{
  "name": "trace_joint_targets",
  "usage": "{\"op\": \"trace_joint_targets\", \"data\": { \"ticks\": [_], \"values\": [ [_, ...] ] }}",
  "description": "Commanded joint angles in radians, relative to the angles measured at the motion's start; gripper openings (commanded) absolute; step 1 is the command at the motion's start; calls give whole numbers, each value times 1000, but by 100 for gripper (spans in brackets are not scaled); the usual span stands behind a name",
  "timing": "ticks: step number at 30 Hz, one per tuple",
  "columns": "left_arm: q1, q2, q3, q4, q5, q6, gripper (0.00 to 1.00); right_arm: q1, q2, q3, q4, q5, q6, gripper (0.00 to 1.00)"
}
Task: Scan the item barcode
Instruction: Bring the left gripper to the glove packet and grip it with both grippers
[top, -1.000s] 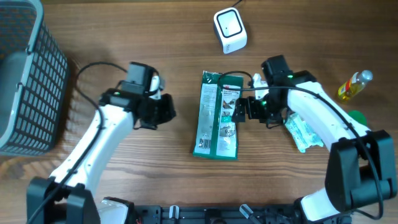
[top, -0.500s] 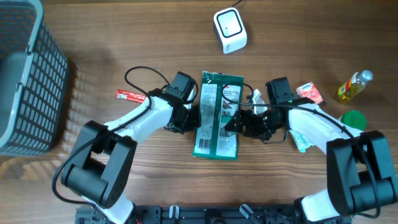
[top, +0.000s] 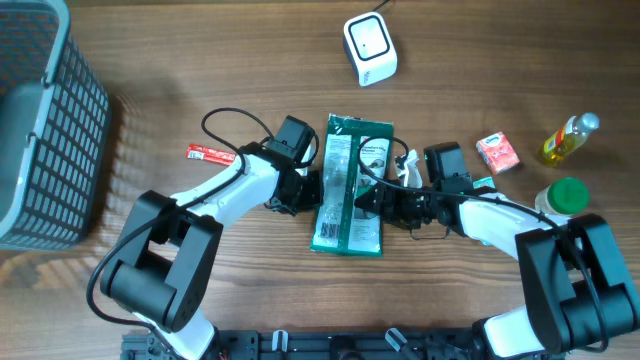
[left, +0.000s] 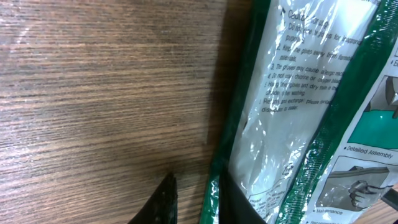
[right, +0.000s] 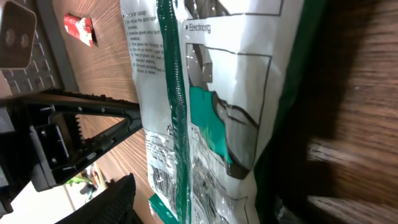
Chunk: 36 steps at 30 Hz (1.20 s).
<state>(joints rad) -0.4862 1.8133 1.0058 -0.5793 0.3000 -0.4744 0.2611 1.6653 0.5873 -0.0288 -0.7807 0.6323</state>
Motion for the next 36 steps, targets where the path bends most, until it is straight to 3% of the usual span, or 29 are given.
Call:
{"op": "trace_joint_targets", "data": {
  "ticks": [1,6,8,11,31,36],
  "values": [
    [0,7,35,-31,-13,26,15,11,27,-40,-13,84,25,64],
    [0,-14,180,-166,-13,78,11,11,27,-40,-13,84,24,65],
    [0,-14,197,-175,-2,77,4,11,27,-40,-12,84,25,65],
    [-3,-6,191,-181,1,74,4,11,27,-40,-12,84,24,64],
    [-38,95,45,-48,2,47,5,11,28,-40,16,91,25,64],
    [-37,95,45,-48,2,47,6,11,31,-40,43,90,26,57]
  ]
}}
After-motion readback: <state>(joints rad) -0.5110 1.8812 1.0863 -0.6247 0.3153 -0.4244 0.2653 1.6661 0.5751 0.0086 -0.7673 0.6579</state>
